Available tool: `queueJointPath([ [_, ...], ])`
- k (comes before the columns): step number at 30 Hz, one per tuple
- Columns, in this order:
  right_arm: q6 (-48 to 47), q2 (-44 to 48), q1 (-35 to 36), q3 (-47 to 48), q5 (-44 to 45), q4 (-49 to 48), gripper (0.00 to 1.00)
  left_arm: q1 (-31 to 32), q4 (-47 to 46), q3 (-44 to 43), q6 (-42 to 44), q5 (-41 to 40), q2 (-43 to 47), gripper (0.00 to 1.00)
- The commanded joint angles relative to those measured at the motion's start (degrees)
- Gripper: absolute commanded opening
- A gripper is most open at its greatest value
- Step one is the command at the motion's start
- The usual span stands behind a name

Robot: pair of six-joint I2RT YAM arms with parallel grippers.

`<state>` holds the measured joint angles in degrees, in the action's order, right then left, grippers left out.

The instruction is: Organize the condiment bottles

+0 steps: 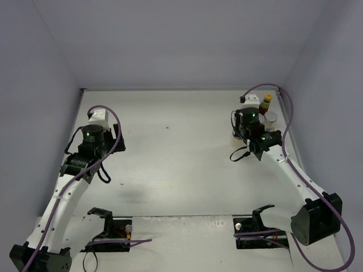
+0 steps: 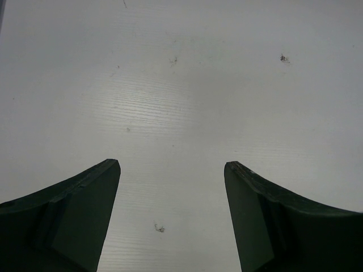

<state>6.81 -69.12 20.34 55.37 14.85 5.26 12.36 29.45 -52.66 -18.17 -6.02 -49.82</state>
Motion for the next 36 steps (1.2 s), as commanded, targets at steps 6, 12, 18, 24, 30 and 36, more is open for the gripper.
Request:
queueJointPath([
  [6, 5.49, 5.14, -6.80, 3.16, 7.03, 1.60, 0.00, -0.32, -3.96, -1.04, -0.55, 0.49, 0.34, 0.74],
  [12, 7.43, 6.19, -10.66, 3.33, 8.09, 1.69, 0.00, -0.14, -3.96, -1.04, -0.63, 0.75, 0.34, 0.74],
  [18, 10.06, 4.52, -13.22, 2.64, 8.70, 1.07, 0.00, -0.14, -3.96, -1.12, -0.63, 0.75, 0.52, 0.74],
  [24, 11.12, 3.12, -14.09, -0.70, 7.57, -2.79, 0.00, -0.23, -3.96, -1.12, -0.63, 0.66, 0.69, 0.74],
  [30, 11.91, 0.92, -14.27, -2.90, 6.59, -4.64, 0.00, -0.14, -3.88, -1.04, -0.63, 0.57, 0.52, 0.74],
  [36, 12.97, 0.39, -14.27, -6.67, 4.93, -8.06, 0.00, -0.14, -3.96, -1.04, -0.63, 0.49, 0.34, 0.74],
])
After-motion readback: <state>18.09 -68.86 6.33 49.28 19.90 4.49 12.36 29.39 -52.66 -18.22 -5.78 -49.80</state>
